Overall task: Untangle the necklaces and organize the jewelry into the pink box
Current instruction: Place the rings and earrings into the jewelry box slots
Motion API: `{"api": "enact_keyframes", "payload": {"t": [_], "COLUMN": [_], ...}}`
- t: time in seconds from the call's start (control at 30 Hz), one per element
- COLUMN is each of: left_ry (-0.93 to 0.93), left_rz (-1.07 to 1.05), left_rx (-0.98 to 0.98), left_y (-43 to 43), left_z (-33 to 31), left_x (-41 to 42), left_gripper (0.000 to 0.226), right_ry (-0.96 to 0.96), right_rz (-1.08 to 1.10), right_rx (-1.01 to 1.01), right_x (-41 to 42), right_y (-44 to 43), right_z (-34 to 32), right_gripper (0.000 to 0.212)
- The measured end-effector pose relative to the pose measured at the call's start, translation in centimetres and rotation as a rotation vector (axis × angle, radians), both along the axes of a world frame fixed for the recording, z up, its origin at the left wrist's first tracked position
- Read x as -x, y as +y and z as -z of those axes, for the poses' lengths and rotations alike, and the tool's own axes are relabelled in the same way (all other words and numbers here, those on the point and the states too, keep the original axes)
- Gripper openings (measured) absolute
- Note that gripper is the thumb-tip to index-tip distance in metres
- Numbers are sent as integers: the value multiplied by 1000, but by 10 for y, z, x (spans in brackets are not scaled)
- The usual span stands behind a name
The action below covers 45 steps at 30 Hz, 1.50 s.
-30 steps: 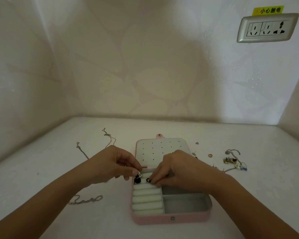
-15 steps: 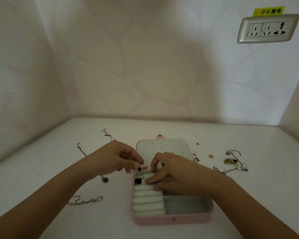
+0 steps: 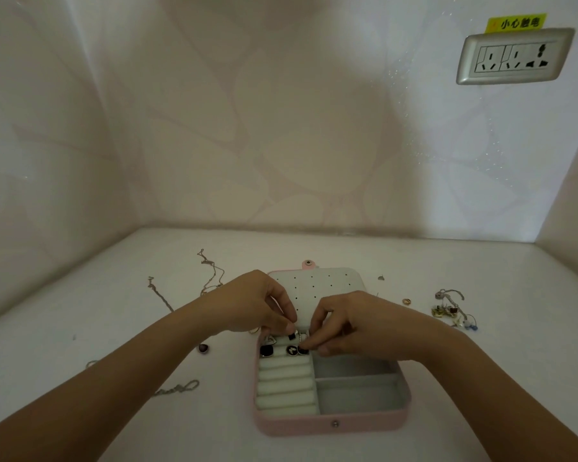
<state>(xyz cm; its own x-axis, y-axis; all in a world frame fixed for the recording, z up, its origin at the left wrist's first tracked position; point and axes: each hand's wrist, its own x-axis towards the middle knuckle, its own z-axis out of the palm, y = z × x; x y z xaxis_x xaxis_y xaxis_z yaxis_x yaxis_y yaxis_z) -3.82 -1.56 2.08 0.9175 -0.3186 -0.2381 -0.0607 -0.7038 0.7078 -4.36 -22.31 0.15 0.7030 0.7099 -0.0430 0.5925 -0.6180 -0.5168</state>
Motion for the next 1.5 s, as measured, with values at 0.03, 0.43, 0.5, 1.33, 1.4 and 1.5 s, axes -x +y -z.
{"api": "enact_keyframes", "payload": {"t": [0.03, 0.43, 0.5, 1.33, 1.4, 1.5], "left_ry": [-1, 49, 44, -121, -79, 39], "left_rz": [0, 92, 91, -29, -77, -168], "left_rx": [1, -116, -114, -81, -18, 32], "left_y": [0, 24, 26, 24, 25, 26], "left_z": [-1, -12, -9, 11, 13, 15], "left_x": [0, 25, 30, 40, 41, 39], "left_gripper": [14, 10, 11, 9, 6, 14], "right_ry": [6, 34, 40, 43, 45, 53], "right_rz": [-1, 13, 16, 18, 19, 21], "right_rx": [5, 11, 5, 11, 8, 12], "right_x": [0, 1, 1, 1, 1, 1], "right_y": [0, 0, 0, 0, 0, -1], "right_z": [-1, -2, -1, 0, 0, 0], "right_gripper": [24, 25, 25, 26, 26, 26]}}
